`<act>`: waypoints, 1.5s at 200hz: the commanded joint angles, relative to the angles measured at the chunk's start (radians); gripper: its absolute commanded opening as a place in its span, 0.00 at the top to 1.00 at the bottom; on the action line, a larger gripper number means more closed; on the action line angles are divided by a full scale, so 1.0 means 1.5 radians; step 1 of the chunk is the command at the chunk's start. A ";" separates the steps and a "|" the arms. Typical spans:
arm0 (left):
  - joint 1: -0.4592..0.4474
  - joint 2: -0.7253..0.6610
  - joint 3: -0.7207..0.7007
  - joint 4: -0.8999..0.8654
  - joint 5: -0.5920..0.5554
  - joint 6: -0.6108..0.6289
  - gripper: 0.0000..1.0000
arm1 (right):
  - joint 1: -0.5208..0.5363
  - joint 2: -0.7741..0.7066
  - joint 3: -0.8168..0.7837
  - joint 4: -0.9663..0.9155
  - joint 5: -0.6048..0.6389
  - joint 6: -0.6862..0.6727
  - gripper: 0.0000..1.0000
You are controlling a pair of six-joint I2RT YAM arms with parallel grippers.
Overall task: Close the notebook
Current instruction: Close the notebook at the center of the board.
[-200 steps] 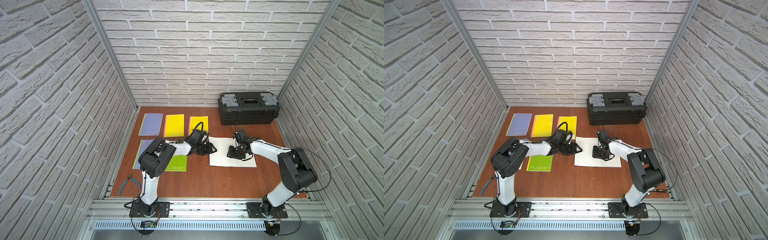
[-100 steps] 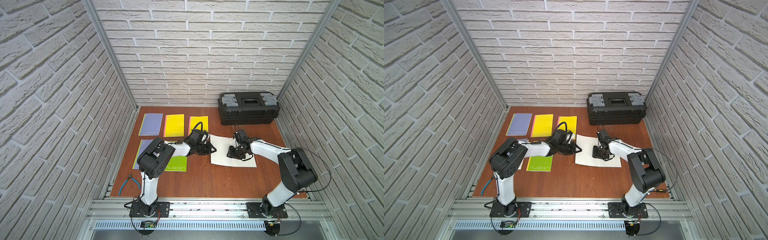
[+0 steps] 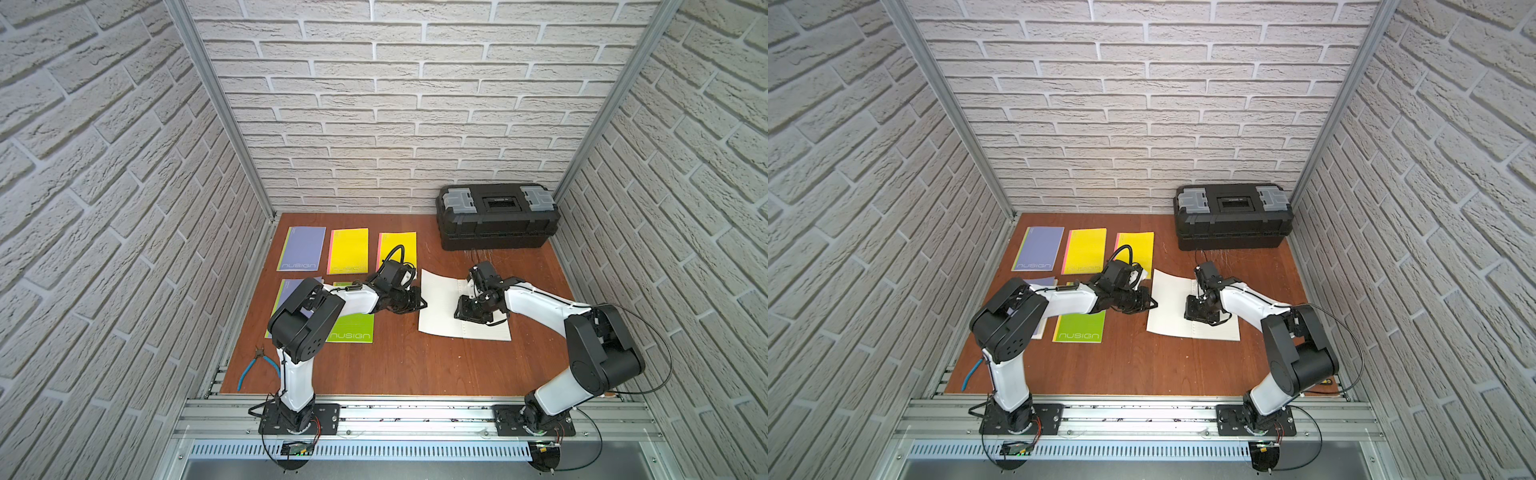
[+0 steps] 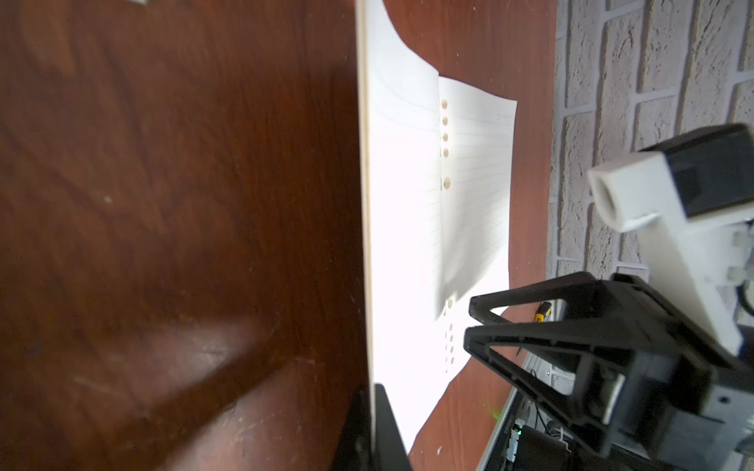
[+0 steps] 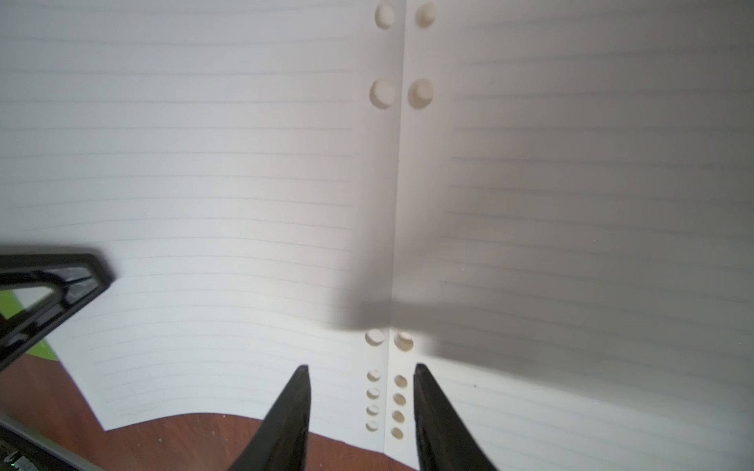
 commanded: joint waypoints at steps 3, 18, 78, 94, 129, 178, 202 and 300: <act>0.009 -0.045 -0.023 -0.022 -0.023 0.018 0.95 | 0.005 -0.044 -0.003 -0.020 0.001 0.005 0.57; 0.014 -0.067 -0.041 -0.032 -0.035 0.021 0.95 | 0.004 -0.059 -0.002 -0.028 0.006 0.005 0.57; 0.059 -0.165 -0.124 -0.080 -0.058 0.046 0.94 | 0.001 -0.063 0.002 -0.035 0.031 -0.001 0.56; 0.073 -0.191 -0.148 -0.097 -0.057 0.058 0.93 | -0.002 -0.055 0.004 -0.030 0.028 -0.005 0.56; 0.105 -0.242 -0.184 -0.156 -0.062 0.095 0.92 | -0.012 -0.029 0.020 -0.025 0.019 -0.016 0.56; 0.152 -0.315 -0.217 -0.203 -0.061 0.113 0.91 | -0.024 0.011 0.030 -0.001 0.018 -0.023 0.56; 0.174 -0.336 -0.218 -0.219 -0.059 0.120 0.90 | -0.025 0.036 0.028 0.021 0.009 -0.023 0.56; 0.186 -0.336 -0.154 -0.253 -0.041 0.136 0.67 | -0.025 0.062 0.001 0.080 -0.031 -0.005 0.56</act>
